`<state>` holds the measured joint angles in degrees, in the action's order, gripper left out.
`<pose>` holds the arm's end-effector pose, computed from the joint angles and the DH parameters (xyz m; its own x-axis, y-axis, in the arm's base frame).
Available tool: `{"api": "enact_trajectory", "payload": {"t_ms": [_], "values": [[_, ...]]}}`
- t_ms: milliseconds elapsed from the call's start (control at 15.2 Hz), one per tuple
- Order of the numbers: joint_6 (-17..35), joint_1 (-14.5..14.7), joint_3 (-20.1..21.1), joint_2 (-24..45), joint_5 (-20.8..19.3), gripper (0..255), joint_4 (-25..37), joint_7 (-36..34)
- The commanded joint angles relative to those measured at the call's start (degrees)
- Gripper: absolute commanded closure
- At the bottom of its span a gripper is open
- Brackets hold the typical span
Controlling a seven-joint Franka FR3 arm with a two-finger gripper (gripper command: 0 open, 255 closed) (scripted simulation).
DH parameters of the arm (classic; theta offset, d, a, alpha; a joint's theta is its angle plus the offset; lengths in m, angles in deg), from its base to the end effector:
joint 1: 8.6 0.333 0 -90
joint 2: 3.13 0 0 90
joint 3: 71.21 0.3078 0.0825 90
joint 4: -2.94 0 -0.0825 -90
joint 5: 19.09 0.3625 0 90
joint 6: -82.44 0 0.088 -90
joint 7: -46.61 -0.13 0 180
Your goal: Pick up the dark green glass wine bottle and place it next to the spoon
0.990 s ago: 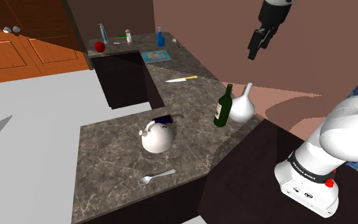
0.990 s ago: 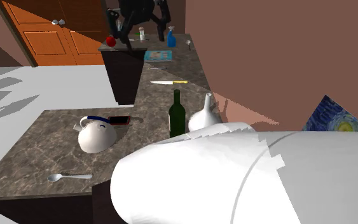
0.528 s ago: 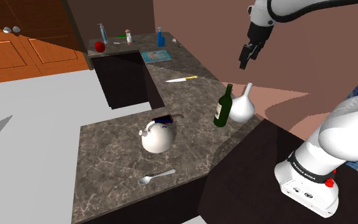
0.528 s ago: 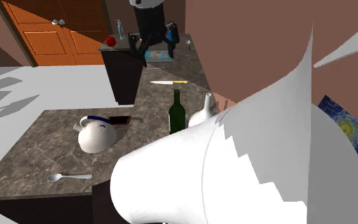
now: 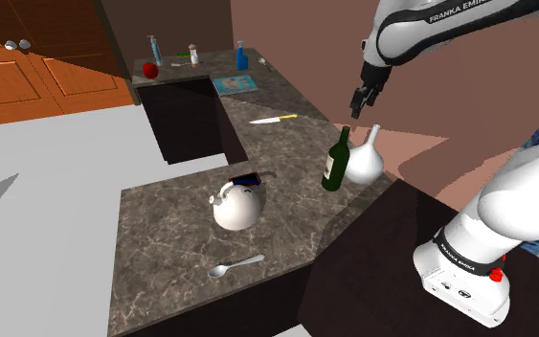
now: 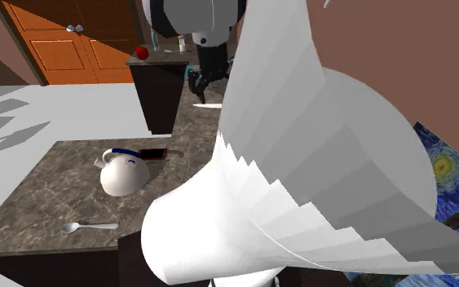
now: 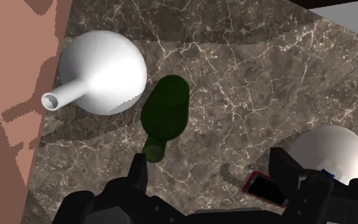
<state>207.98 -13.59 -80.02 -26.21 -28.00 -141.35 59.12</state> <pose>0.3927 -0.1047 0.4064 0.9957 0.0754 0.0532 0.0707 -0.9938 0.0861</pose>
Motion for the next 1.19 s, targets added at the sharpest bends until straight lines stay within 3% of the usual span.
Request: {"api": "enact_trajectory", "payload": {"t_ms": [0, 594, 1122], "values": [[3.3, 0.0, -1.2, 4.3, 0.5, 0, 0.9, 1.2], [15.6, -0.7, -5.5, 23.9, 7.0, 0, 6.8, 9.9], [21.4, -0.9, -5.3, 29.1, 9.1, 0, 6.0, 11.3]]}}
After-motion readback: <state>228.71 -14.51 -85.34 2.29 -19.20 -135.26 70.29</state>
